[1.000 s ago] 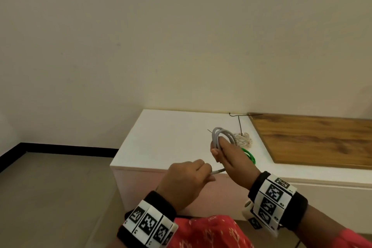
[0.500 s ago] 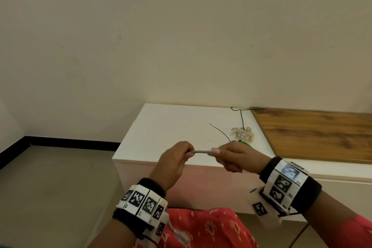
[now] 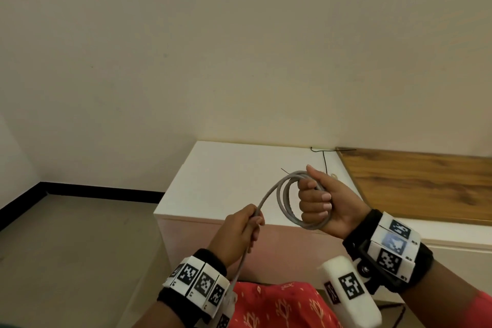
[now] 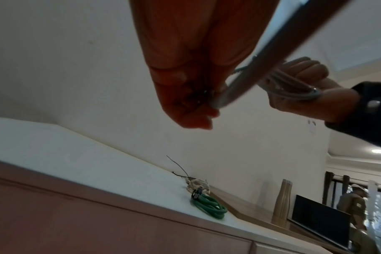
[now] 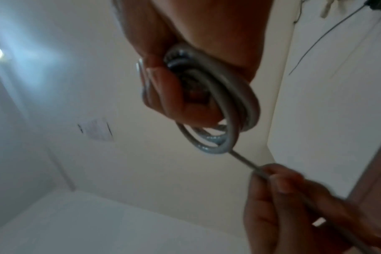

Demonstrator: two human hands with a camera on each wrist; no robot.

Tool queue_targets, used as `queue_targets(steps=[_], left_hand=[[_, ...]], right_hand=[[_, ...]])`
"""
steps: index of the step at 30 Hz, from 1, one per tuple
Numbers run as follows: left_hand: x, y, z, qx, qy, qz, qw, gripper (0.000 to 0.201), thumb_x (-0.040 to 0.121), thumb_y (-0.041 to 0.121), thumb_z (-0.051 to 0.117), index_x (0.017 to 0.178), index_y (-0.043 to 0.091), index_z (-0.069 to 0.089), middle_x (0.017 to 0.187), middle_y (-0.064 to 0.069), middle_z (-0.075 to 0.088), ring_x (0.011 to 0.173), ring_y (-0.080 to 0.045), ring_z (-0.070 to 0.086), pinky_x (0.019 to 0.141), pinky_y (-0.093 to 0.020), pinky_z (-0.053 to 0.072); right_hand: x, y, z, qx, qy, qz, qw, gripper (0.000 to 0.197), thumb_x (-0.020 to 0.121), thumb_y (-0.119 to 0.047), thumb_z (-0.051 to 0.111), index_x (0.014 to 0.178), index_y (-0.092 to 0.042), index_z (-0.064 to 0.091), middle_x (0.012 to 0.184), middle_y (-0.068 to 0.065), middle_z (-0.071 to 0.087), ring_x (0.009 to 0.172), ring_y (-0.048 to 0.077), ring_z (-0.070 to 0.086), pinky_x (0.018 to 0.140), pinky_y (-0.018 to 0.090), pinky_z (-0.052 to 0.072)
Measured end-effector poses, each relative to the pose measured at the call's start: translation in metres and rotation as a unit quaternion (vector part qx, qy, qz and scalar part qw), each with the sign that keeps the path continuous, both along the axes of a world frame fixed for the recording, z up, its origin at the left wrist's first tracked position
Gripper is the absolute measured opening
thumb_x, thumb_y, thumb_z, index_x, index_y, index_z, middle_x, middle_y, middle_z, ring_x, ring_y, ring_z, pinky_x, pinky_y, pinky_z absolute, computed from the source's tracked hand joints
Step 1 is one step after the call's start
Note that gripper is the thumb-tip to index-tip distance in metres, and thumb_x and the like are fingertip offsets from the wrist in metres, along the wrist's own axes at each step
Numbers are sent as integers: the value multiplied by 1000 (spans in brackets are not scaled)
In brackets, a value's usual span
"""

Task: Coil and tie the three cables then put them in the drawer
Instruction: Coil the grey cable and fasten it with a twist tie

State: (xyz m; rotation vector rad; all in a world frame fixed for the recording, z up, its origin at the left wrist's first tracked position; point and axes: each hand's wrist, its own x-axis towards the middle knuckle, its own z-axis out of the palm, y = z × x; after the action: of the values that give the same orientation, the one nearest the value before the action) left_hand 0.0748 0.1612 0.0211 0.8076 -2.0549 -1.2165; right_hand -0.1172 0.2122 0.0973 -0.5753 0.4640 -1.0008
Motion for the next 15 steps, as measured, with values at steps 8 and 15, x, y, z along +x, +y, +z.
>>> queue_targets(steps=[8, 15], left_hand=[[-10, 29, -3, 173, -8, -60, 983, 19, 94, 9, 42, 80, 18, 49, 52, 5, 48, 40, -10, 44, 41, -21, 39], [-19, 46, 19, 245, -15, -143, 959, 15, 93, 3, 46, 86, 16, 51, 47, 8, 52, 36, -4, 48, 37, -18, 42]], right_hand=[[10, -1, 4, -5, -49, -272, 961, 39, 94, -36, 35, 65, -14, 49, 48, -5, 41, 40, 8, 39, 41, 18, 40], [23, -1, -9, -103, 106, -321, 936, 30, 97, -32, 29, 78, -15, 45, 57, -4, 44, 50, 10, 42, 52, 21, 41]])
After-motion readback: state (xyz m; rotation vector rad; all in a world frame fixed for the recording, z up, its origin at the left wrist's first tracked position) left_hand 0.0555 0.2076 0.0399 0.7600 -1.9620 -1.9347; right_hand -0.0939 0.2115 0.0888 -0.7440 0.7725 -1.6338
